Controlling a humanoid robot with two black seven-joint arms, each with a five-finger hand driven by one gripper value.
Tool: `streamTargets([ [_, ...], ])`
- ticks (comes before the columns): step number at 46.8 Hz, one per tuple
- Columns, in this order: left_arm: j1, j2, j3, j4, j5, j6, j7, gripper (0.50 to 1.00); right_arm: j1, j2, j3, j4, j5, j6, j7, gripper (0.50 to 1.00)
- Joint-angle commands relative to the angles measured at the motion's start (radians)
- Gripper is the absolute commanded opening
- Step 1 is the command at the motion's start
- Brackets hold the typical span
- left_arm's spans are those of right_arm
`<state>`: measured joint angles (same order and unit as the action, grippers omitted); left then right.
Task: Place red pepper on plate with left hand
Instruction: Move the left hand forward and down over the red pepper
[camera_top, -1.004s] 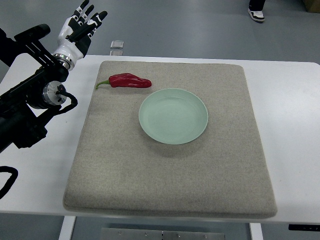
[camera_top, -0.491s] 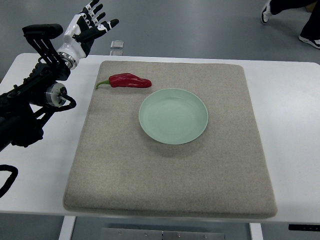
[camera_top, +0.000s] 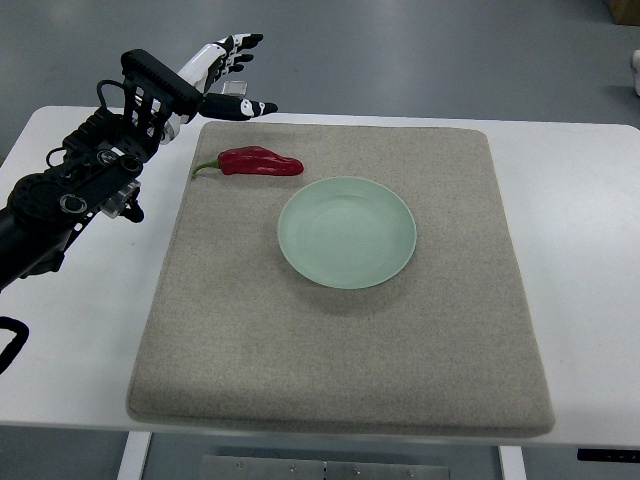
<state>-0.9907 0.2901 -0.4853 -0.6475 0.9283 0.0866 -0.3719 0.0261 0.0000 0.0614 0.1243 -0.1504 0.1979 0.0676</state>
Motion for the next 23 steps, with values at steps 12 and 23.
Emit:
streamTargets([
  [12,-0.103,0.001,0.224,0.022,0.110,0.064,-0.001,0.898,0.000,0.000,-0.002,0.000,0.000,0.000,0.001,0.932],
  [23,-0.126,0.001,0.283,0.081,0.325,0.082,-0.004,0.859,0.000,0.000,0.000,0.000,0.000,0.000,0.001,0.932],
])
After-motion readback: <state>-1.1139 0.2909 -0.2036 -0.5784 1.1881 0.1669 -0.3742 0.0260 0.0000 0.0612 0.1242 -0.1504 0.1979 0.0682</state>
